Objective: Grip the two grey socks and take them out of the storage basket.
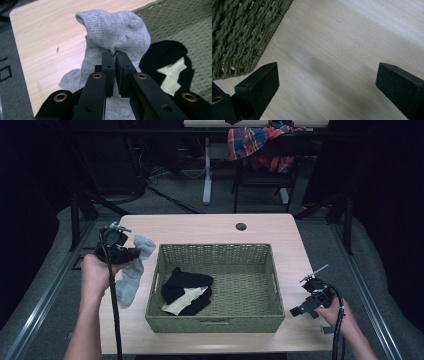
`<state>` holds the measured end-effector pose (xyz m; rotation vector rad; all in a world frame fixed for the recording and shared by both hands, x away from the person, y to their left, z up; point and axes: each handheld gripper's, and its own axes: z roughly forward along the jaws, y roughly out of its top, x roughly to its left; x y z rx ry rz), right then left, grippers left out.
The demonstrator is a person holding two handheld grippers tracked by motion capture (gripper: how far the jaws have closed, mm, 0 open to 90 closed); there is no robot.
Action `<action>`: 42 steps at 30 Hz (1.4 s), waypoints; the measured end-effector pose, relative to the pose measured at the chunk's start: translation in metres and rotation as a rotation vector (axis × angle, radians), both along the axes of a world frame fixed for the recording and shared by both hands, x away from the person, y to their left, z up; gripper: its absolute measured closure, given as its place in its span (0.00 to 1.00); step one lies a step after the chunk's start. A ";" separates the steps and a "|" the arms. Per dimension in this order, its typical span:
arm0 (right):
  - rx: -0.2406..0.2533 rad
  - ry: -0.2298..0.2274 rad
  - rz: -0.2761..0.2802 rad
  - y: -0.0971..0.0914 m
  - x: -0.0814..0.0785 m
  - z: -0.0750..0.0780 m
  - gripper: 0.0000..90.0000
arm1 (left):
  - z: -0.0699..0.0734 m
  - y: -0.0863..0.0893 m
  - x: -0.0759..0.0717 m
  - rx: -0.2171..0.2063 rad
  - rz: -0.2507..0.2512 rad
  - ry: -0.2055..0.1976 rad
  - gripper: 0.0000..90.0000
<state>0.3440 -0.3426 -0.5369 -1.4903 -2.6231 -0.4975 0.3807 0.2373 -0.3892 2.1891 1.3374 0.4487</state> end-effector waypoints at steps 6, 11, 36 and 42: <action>-0.014 0.016 0.022 -0.001 0.001 0.001 0.05 | -0.015 0.013 0.007 0.006 0.050 0.032 0.96; -0.007 0.008 0.008 0.000 0.000 0.001 0.05 | -0.034 0.024 0.014 0.012 0.084 0.081 0.96; 0.030 0.001 -0.029 0.003 -0.002 -0.002 0.05 | -0.111 0.048 0.034 0.048 0.174 0.276 0.94; 0.027 0.003 -0.025 0.002 -0.002 -0.002 0.05 | -0.116 0.054 0.034 0.030 0.158 0.296 0.84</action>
